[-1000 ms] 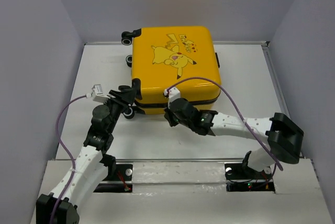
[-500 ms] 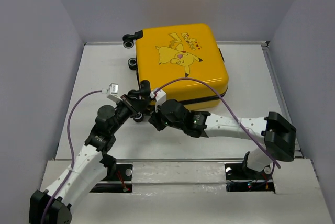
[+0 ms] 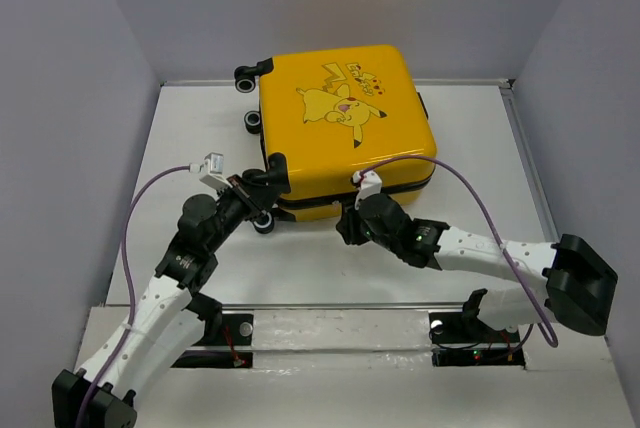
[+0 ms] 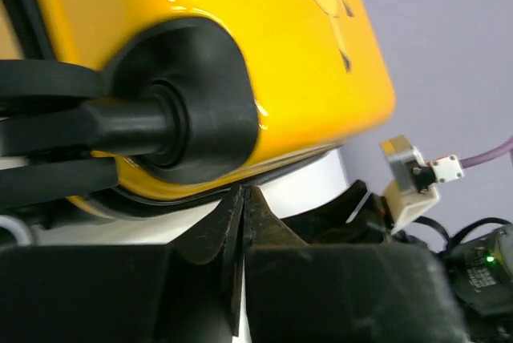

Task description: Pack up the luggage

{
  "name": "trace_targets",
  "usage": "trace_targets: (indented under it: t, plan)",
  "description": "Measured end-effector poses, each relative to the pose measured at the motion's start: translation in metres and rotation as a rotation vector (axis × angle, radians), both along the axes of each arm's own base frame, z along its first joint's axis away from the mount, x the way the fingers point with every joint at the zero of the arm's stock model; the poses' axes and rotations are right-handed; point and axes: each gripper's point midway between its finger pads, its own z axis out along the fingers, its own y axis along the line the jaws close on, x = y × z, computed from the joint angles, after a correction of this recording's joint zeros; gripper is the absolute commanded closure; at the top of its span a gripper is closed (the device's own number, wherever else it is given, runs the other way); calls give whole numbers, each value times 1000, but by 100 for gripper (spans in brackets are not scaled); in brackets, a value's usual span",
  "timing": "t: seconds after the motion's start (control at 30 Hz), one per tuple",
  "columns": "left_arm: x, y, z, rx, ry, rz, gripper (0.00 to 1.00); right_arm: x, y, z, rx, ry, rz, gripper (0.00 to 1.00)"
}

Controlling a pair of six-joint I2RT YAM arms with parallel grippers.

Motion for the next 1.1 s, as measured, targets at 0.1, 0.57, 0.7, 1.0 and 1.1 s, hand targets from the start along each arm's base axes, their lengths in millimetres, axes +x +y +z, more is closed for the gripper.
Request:
trace_targets:
  t: [0.1,0.57,0.7,1.0,1.1]
  plan:
    - [4,15,-3,90,6,70,34,10,-19,-9,-12,8,-49,43]
    - [16,52,-27,397,80,189,13,48,-1,0,103,-133,5,44]
    - [21,49,-49,460,143,160,19,54,5,-8,94,-139,6,56]
    - [27,39,-55,477,160,105,42,60,11,-9,105,-163,-4,93]
    - [28,39,-55,478,158,106,58,61,11,-8,107,-167,-10,93]
